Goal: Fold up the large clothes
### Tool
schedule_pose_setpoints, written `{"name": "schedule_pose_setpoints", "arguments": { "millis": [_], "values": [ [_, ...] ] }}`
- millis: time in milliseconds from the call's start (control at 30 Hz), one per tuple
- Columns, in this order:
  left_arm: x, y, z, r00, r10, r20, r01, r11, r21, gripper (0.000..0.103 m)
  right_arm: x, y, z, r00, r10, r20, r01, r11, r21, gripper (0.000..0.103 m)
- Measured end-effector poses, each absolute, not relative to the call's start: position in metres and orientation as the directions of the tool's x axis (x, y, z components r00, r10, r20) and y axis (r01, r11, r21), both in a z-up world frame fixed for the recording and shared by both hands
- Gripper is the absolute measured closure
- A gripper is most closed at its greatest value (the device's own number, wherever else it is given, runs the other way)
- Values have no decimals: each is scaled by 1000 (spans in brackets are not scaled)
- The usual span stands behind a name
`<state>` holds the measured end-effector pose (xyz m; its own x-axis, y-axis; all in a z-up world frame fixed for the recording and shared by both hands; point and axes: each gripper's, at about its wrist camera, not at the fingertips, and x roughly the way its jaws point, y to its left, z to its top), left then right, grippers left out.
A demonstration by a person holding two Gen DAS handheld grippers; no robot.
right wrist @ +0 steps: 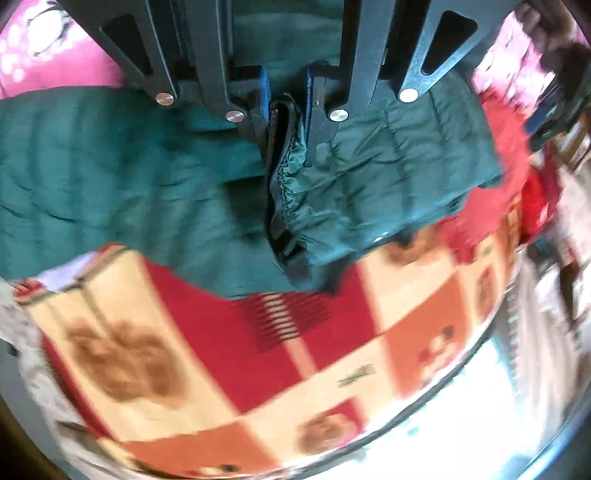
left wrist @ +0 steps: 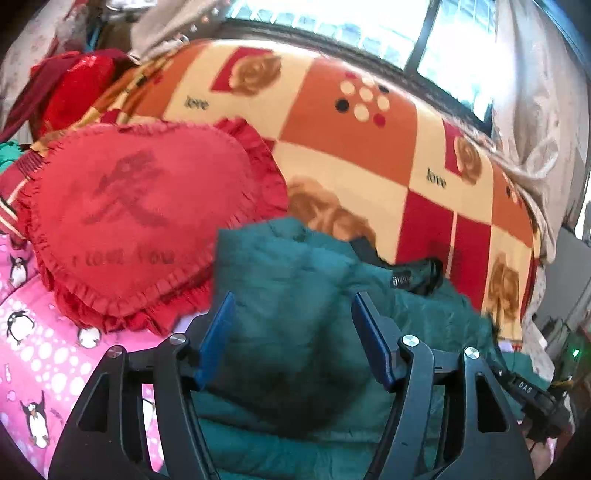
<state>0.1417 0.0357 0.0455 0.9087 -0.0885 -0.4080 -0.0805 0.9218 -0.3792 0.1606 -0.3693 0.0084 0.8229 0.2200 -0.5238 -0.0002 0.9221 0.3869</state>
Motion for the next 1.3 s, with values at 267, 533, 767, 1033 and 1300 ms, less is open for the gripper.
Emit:
{"name": "schedule_pose_setpoints", "arguments": {
  "millis": [267, 533, 767, 1033, 1300],
  "values": [
    [176, 53, 9, 808, -52, -586, -217, 900, -378, 37, 164, -425, -16, 804, 144, -577, 160, 882, 444, 91],
    [209, 41, -38, 653, -135, -745, -215, 910, -354, 37, 173, -424, -33, 771, 156, -618, 189, 870, 455, 91],
    [206, 39, -31, 678, -143, -721, -195, 911, -364, 37, 160, -451, -38, 798, 164, -579, 253, 782, 570, 67],
    [191, 44, -12, 739, -28, -673, -240, 922, -303, 37, 158, -388, 5, 788, 196, -583, 83, 905, 417, 63],
    [211, 48, -41, 655, -144, -742, -227, 899, -374, 37, 192, -327, -45, 576, 200, -792, 3, 969, 247, 63]
  ]
}}
